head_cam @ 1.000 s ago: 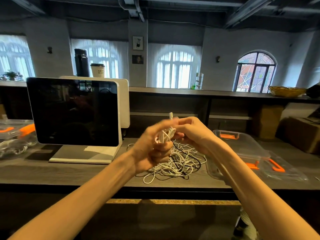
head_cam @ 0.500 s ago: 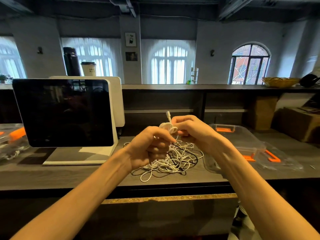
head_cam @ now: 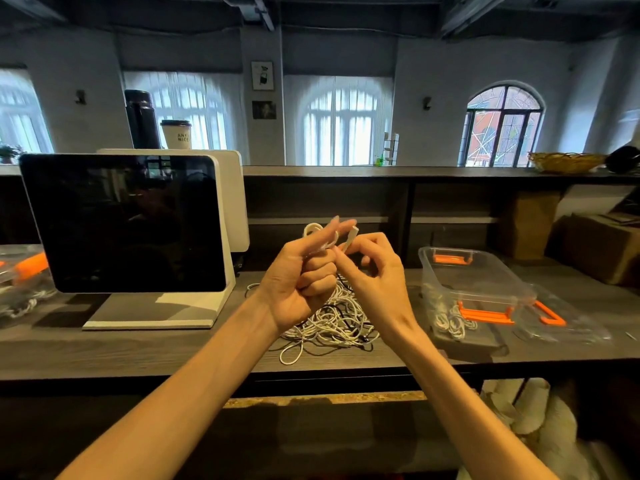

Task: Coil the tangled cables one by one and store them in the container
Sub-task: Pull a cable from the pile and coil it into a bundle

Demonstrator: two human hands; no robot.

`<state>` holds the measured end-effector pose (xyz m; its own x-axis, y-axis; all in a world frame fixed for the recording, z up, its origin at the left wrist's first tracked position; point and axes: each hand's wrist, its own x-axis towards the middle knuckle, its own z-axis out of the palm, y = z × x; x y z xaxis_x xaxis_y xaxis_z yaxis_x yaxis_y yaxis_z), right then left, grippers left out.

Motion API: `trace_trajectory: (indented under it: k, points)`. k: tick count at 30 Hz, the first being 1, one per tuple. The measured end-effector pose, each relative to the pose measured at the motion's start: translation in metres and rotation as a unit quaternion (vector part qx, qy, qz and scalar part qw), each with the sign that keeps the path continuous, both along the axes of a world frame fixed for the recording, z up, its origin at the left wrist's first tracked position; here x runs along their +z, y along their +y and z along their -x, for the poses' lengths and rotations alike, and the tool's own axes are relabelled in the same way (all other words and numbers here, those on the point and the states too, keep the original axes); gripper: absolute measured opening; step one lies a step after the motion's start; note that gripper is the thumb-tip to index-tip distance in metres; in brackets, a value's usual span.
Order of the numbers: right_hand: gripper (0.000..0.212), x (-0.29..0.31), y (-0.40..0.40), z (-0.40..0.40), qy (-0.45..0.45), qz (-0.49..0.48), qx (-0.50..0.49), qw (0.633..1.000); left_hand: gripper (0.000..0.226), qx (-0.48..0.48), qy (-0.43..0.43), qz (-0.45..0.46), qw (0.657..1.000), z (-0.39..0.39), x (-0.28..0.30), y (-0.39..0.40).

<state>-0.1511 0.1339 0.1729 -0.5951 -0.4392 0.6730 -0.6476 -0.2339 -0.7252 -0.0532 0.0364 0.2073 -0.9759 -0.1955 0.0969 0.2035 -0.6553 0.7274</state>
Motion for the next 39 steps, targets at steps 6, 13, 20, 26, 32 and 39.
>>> trace_trajectory:
  k: [6, 13, 20, 26, 32, 39]
  points:
    - [0.019, -0.007, 0.010, 0.004, 0.218, 0.064, -0.092, 0.969, 0.025, 0.092, -0.058, 0.205, 0.973, -0.001, 0.004, 0.001]
    - [0.013, 0.001, 0.015, -0.012, 0.046, 0.107, 0.103, 0.988, 0.041, 0.087, -0.079, 0.236, 0.965, -0.003, 0.004, -0.001]
    - [0.028, 0.017, 0.016, -0.024, -0.140, 0.012, 0.266, 0.954, 0.039, 0.116, -0.054, 0.232, 0.964, -0.007, 0.002, -0.002]
    - [0.030, 0.037, 0.026, -0.028, -0.131, -0.068, 0.262, 0.954, 0.050, 0.086, -0.018, 0.203, 0.975, -0.014, 0.001, -0.004]
    - [0.040, 0.050, 0.032, -0.031, -0.090, -0.085, 0.205, 0.971, 0.064, 0.030, 0.015, 0.209, 0.977, -0.020, 0.011, -0.004]
    - [0.031, 0.051, 0.031, -0.032, 0.050, -0.128, 0.148, 0.979, 0.062, 0.073, -0.015, 0.220, 0.973, -0.019, 0.010, -0.008]
